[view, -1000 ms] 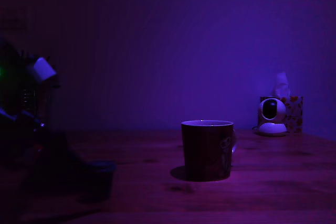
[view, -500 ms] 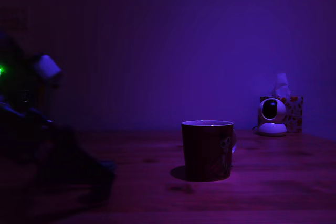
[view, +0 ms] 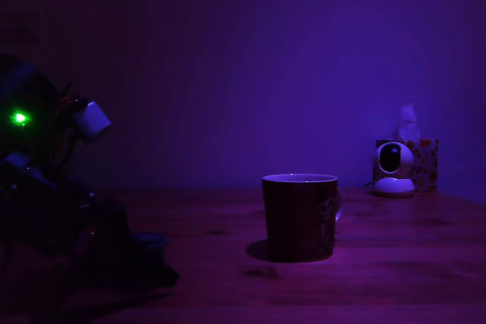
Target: Pick up the coffee capsules on the table and drop them inside the coffee cup
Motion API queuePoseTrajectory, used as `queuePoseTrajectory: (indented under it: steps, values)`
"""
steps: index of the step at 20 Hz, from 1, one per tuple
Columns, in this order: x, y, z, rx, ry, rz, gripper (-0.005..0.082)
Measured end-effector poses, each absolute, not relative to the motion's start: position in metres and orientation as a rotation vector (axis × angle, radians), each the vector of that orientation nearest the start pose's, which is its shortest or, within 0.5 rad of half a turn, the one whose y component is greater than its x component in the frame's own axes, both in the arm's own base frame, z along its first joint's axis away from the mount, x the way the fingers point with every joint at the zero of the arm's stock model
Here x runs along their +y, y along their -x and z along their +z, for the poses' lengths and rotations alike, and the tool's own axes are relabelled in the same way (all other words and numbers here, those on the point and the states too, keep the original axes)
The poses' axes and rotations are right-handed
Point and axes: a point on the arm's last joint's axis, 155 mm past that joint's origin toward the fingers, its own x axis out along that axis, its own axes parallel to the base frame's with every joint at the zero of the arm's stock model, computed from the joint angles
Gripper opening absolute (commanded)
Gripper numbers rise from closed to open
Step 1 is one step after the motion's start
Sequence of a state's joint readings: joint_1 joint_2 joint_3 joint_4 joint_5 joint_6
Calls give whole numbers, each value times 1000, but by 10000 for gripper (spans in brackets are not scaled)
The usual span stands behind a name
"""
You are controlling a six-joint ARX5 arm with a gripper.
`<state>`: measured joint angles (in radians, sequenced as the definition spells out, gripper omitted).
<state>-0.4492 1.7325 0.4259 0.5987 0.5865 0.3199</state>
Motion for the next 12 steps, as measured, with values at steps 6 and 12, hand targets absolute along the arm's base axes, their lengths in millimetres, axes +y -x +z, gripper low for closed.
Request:
queuePoseTrajectory:
  steps: [6, 12]
  values:
    - [-243, -277, -2, 589, -236, -1078, 338]
    - [-242, -276, -4, 623, -232, -1081, 267]
